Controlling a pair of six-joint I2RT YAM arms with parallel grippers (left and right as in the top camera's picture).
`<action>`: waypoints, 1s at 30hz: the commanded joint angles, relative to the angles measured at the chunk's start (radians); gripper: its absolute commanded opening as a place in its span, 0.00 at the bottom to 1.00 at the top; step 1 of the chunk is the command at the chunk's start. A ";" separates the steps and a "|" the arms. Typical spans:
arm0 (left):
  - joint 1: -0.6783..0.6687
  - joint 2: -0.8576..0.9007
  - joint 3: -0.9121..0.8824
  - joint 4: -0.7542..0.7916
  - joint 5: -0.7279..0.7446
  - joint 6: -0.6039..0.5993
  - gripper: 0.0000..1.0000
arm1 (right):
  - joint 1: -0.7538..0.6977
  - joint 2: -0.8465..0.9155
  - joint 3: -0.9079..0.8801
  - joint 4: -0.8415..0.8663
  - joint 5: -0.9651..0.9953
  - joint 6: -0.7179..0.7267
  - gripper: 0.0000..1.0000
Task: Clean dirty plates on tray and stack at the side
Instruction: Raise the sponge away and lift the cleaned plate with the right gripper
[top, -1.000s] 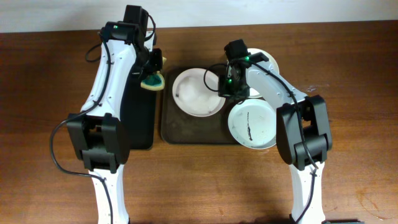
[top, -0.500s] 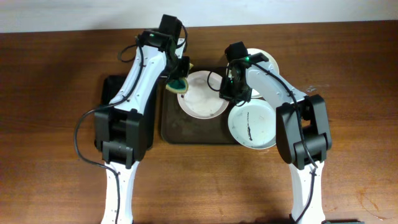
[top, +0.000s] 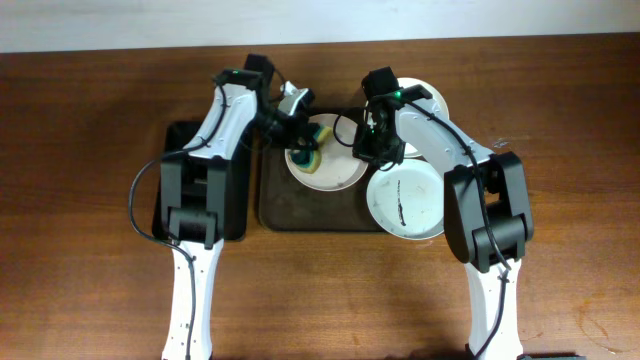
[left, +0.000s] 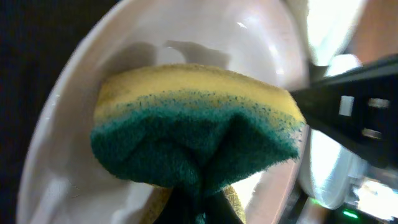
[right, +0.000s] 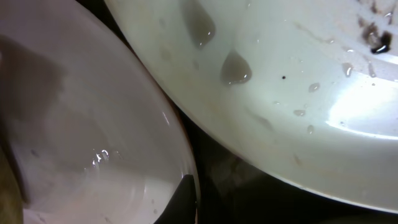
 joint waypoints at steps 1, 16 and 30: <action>0.050 0.039 -0.012 -0.003 0.393 0.072 0.00 | -0.001 0.018 -0.009 -0.015 0.029 -0.010 0.04; 0.015 0.039 0.797 -0.394 -0.805 -0.315 0.00 | -0.001 0.001 0.043 -0.058 -0.181 -0.197 0.04; 0.195 -0.050 0.891 -0.539 -0.808 -0.311 0.00 | 0.489 -0.234 0.121 -0.344 1.270 0.042 0.04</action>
